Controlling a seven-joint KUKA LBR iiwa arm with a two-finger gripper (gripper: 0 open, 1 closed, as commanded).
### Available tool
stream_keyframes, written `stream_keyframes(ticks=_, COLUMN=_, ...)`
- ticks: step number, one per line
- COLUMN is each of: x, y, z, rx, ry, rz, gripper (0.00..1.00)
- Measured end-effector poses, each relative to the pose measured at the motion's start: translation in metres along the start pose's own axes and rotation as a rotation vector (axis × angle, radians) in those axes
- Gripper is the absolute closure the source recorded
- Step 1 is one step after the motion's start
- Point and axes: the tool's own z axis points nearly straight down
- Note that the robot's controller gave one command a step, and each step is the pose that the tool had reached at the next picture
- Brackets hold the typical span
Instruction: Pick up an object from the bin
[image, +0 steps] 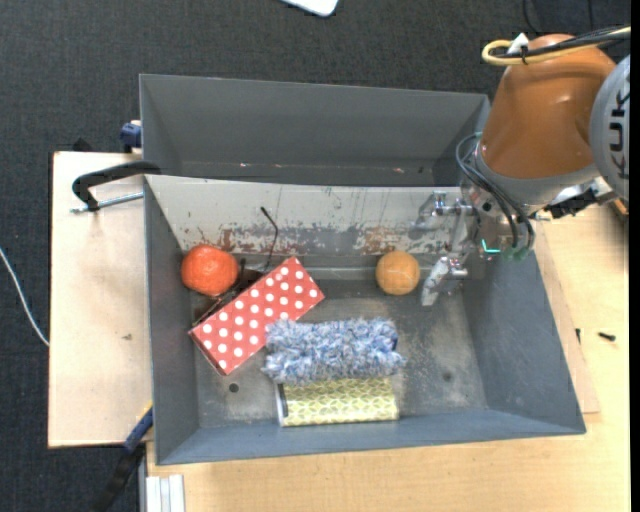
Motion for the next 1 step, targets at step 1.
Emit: stream_keyframes(ticks=1, x=-0.0014, y=0.0, z=-0.005, rx=0.001, ry=-0.009, rz=-0.001, gripper=0.0)
